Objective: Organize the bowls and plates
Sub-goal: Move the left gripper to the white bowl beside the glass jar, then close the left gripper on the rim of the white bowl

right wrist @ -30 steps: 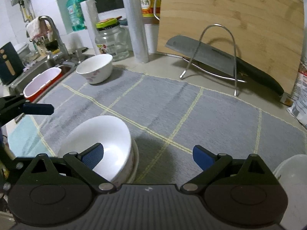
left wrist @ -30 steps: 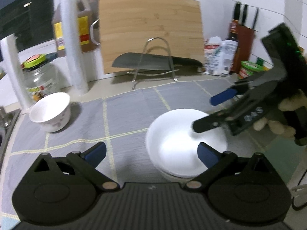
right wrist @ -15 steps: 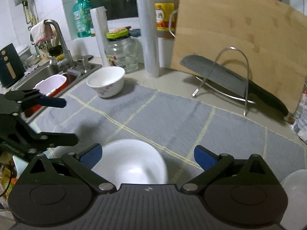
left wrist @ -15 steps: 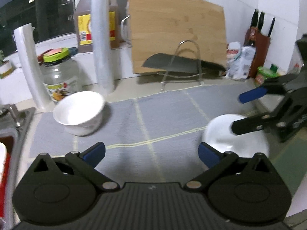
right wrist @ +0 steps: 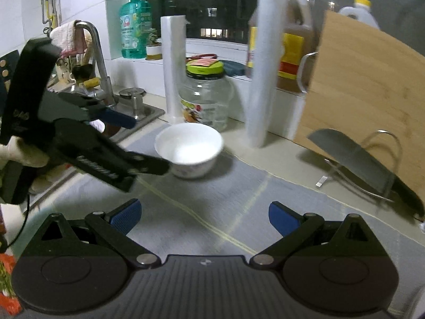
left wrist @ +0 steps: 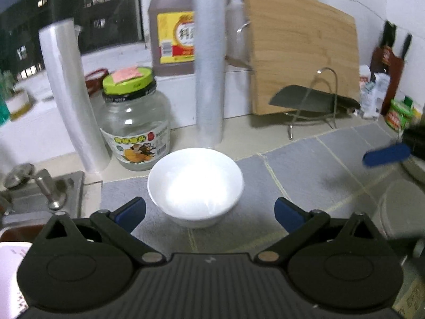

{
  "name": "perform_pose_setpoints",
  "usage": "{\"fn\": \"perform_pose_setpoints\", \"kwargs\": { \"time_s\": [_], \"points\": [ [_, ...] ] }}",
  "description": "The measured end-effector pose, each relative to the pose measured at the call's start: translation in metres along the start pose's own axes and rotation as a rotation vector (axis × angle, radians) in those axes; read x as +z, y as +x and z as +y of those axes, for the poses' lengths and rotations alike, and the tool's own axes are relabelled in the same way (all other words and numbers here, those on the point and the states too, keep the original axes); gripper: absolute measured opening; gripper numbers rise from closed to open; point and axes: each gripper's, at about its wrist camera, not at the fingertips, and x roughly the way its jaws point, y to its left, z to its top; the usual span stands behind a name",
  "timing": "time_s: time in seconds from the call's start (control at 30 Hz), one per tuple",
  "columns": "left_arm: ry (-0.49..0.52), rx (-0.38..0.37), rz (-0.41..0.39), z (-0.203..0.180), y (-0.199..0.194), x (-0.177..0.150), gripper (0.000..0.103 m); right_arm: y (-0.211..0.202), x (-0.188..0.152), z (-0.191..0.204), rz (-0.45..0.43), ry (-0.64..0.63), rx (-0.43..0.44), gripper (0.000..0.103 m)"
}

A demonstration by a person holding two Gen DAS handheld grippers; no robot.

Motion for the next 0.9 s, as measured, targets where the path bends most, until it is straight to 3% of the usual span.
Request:
{"fn": "perform_pose_setpoints", "kwargs": {
  "time_s": [0.1, 0.5, 0.77, 0.9],
  "points": [
    [-0.048, -0.027, 0.017, 0.019, 0.018, 0.006, 0.102, 0.027, 0.009, 0.011, 0.008, 0.019, -0.023, 0.103],
    [-0.071, -0.083, 0.058, 0.048, 0.07, 0.02, 0.101, 0.104, 0.032, 0.018, 0.07, 0.106, -0.087, 0.103],
    [-0.102, -0.126, 0.081, 0.057, 0.082, 0.023, 0.101, 0.131, 0.039, 0.028, 0.082, 0.065, -0.101, 0.103],
    [-0.085, -0.111, 0.081, 0.059, 0.081, 0.024, 0.102, 0.136, 0.038, 0.028, 0.081, 0.048, -0.091, 0.103]
  ]
}}
